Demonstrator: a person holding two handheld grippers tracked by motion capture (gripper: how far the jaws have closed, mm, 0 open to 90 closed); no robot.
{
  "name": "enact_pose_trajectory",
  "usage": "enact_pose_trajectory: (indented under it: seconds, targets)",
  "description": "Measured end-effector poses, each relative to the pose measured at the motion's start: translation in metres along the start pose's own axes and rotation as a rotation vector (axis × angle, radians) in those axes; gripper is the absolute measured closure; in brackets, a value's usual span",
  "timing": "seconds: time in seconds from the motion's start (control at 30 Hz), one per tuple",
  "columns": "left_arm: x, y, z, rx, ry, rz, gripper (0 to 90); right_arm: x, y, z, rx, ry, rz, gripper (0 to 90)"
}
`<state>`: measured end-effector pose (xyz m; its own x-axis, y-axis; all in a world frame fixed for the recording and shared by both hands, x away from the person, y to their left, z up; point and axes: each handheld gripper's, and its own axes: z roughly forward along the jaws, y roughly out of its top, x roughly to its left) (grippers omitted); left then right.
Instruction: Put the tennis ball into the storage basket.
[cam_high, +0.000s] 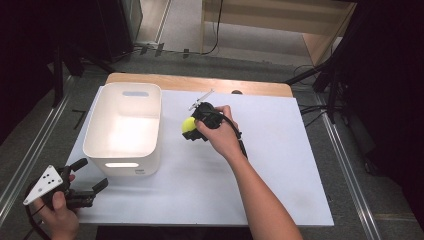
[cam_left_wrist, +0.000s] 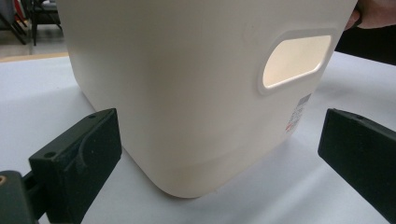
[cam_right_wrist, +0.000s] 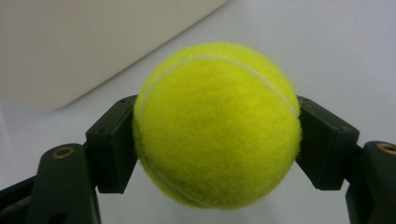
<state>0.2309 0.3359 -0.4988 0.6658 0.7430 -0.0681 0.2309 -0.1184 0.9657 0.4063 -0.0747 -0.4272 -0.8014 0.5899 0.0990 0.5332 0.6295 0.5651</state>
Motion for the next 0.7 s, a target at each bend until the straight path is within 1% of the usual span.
enact_pose_trajectory:
  seconds: [0.43, 0.5, 0.7]
  targets:
    - [0.0, 0.0, 0.0, -0.002, 0.0, -0.003, 0.0, 0.016, 0.01, -0.012, -0.024, 0.019, -0.051, 22.6]
    - [0.0, 0.0, 0.0, -0.002, 0.0, -0.002, 0.0, 0.019, 0.011, -0.013, -0.026, 0.023, -0.05, 22.6]
    - [0.0, 0.0, 0.0, 0.003, 0.002, 0.001, 0.0, 0.024, 0.015, -0.019, -0.037, 0.03, -0.065, 22.6]
